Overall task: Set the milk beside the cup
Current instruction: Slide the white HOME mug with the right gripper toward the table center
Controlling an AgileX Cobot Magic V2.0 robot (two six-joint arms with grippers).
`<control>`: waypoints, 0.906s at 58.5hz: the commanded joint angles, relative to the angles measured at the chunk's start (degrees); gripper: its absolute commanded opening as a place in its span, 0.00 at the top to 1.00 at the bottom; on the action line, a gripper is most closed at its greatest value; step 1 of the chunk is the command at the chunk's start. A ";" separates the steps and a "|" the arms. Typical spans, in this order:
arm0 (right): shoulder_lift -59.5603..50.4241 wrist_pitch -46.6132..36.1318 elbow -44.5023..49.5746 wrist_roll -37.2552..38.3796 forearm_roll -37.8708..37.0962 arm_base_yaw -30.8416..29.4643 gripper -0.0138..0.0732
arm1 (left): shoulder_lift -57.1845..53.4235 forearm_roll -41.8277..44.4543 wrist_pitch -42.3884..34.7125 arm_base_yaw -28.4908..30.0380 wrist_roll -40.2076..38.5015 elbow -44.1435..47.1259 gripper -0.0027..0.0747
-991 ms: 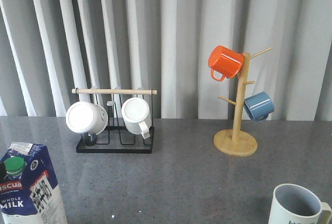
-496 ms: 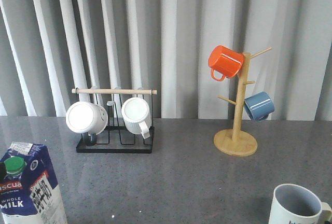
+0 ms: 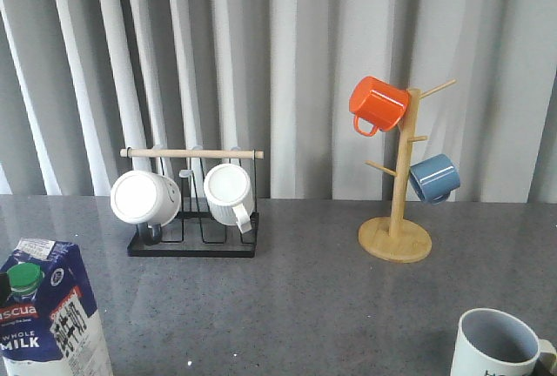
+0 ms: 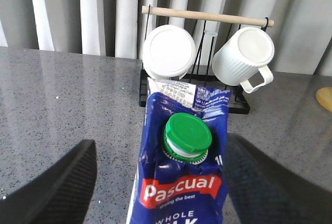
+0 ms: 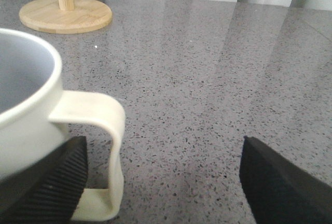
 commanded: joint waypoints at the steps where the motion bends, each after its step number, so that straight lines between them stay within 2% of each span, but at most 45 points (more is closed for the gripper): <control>1: 0.89 -4.12 -2.57 0.07 -0.94 -0.23 0.23 | -0.55 -0.39 -4.47 -0.21 -0.51 -2.13 0.31; 5: 2.49 -4.12 -3.69 0.13 -2.02 -0.23 0.33 | -0.55 -0.39 -4.47 -0.21 -0.51 -2.13 0.31; 8: 3.61 -4.17 -4.00 0.63 -2.60 -0.23 0.44 | -0.55 -0.39 -4.47 -0.21 -0.51 -2.13 0.31; 13: 3.93 -3.87 -4.21 3.64 -3.70 -0.23 0.73 | -0.55 -0.39 -4.47 -0.21 -0.51 -2.13 0.31; 15: 3.61 -3.87 -4.21 5.35 -4.09 -0.23 0.80 | -0.55 -0.39 -4.47 -0.21 -0.51 -2.13 0.31; 16: 3.27 -3.87 -4.27 6.70 -4.60 -0.18 0.86 | -0.55 -0.39 -4.47 -0.21 -0.51 -2.13 0.31; 23: 0.95 -5.18 -4.45 12.56 -7.25 0.54 0.85 | -0.55 -0.39 -4.47 -0.21 -0.51 -2.13 0.31; 33: -1.84 0.25 -8.17 12.25 -5.92 7.35 0.85 | -0.55 -0.39 -4.47 -0.21 -0.51 -2.13 0.31; 39: -1.78 3.33 -11.89 11.49 -1.28 13.03 0.85 | -0.55 -0.39 -4.47 -0.21 -0.51 -2.13 0.31; 53: 2.50 7.31 -19.67 2.83 11.58 26.71 0.85 | -0.55 -0.39 -4.47 -0.21 -0.51 -2.13 0.31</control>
